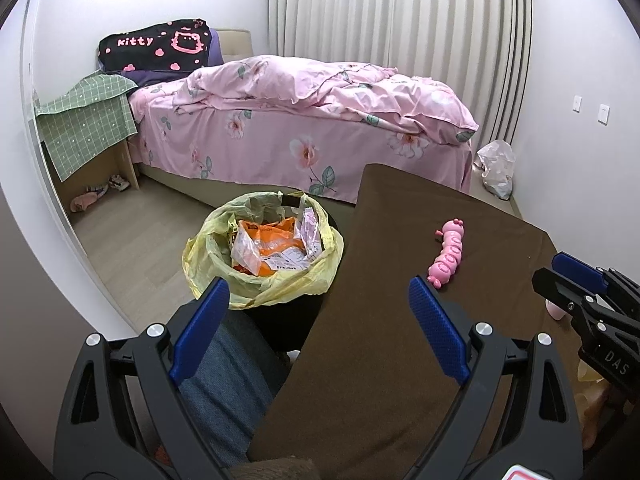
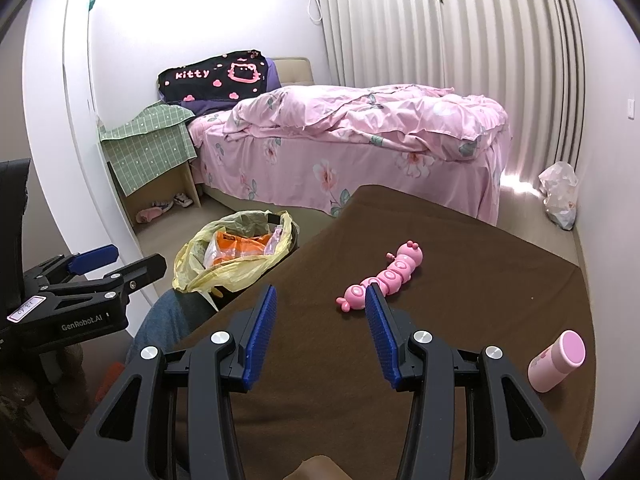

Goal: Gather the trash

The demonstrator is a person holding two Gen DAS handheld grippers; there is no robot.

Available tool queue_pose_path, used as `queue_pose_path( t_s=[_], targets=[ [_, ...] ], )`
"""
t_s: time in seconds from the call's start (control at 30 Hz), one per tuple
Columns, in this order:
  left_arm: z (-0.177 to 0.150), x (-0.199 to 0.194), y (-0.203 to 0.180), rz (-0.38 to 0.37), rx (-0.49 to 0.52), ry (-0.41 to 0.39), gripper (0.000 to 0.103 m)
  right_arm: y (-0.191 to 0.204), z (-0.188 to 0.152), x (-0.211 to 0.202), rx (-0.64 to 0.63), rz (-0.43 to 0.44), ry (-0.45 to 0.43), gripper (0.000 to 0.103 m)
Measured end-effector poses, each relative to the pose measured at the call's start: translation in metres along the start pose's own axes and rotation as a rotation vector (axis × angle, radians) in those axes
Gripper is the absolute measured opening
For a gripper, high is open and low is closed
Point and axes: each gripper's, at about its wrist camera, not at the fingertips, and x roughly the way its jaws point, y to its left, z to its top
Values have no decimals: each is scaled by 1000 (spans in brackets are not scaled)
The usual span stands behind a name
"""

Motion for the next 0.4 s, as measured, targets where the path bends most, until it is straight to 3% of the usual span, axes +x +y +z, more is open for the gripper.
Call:
queue_pose_path(
  t_s=[0.1,0.17,0.2,0.3,0.4],
  targets=[
    [-1,1,-2,-7,1,0,87,-3,1,0,0,-3,-1,43],
    [-1,7,-5,-59,-7,26,87,-6,-1,0,-2,-16,3,43],
    [-1,16,-9,-79,4,45,87,-18,-3,1,18,-26,12,43],
    [-6,48,-29,-70,68,100,94,-52,-21,11,112,-62,29,61],
    [-15,96,-63,-88,132,160,94,-99,-51,44,206,-133,102,61]
  ],
)
